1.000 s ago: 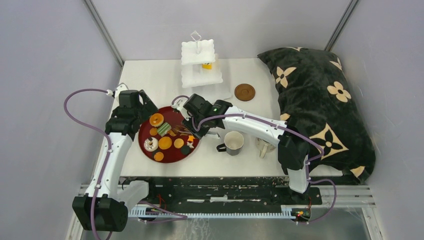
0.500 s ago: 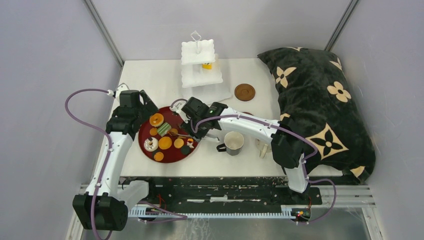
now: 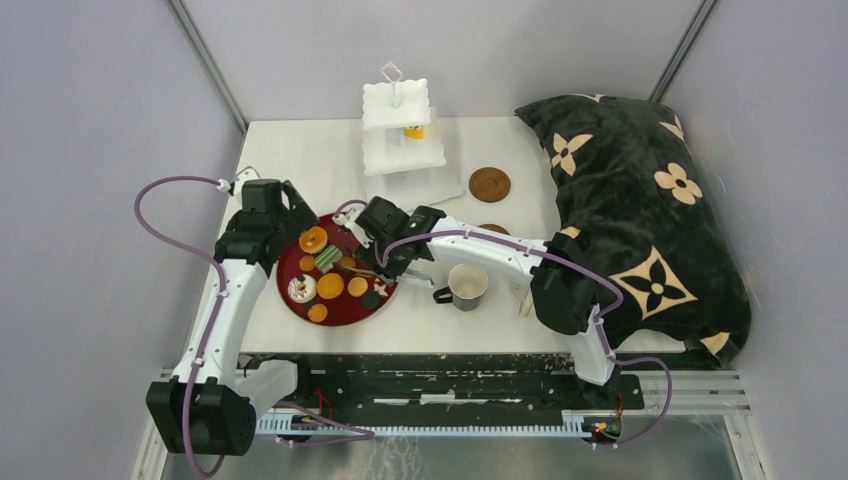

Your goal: Serve the afternoon tea

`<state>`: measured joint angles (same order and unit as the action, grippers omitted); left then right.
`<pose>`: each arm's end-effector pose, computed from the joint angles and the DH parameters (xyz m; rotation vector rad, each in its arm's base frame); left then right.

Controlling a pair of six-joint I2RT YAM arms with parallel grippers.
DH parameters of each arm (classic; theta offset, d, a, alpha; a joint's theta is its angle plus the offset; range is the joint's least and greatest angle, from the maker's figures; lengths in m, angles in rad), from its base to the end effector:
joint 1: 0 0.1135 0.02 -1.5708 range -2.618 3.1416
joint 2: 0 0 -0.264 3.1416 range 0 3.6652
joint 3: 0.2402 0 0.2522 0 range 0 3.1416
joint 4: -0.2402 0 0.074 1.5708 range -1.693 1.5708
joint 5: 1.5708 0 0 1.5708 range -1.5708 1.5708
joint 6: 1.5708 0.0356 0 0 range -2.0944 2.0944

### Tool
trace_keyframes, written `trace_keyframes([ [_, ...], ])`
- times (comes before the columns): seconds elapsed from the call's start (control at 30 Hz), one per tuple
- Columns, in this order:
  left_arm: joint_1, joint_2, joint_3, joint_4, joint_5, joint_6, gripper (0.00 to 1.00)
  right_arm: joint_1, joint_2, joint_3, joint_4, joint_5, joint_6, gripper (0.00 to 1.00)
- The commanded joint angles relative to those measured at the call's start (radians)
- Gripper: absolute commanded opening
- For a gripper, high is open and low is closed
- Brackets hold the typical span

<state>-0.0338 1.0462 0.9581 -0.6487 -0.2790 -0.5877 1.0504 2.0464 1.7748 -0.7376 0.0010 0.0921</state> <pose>0.2174 0.0025 0.3075 -0.7560 2.1436 -0.0040 0.2244 0.3916 0.2475 -1.2162 2.3418 0.4104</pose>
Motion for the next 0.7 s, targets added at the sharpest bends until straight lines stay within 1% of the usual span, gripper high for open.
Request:
trace_keyframes([
  [0.0, 0.006, 0.016, 0.023, 0.038, 0.007, -0.013, 0.99, 0.006, 0.01, 0.051, 0.038, 0.013, -0.001, 0.51],
  [0.17, 0.006, 0.028, 0.025, 0.041, 0.016, -0.004, 0.99, 0.005, -0.004, 0.043, 0.038, 0.019, 0.006, 0.43],
  [0.3, 0.006, 0.038, 0.035, 0.04, 0.017, 0.002, 0.99, 0.006, -0.036, 0.026, 0.036, 0.021, 0.007, 0.39],
  [0.67, 0.007, 0.043, 0.045, 0.042, 0.024, 0.003, 0.99, 0.002, -0.139, -0.031, 0.061, 0.07, 0.007, 0.36],
])
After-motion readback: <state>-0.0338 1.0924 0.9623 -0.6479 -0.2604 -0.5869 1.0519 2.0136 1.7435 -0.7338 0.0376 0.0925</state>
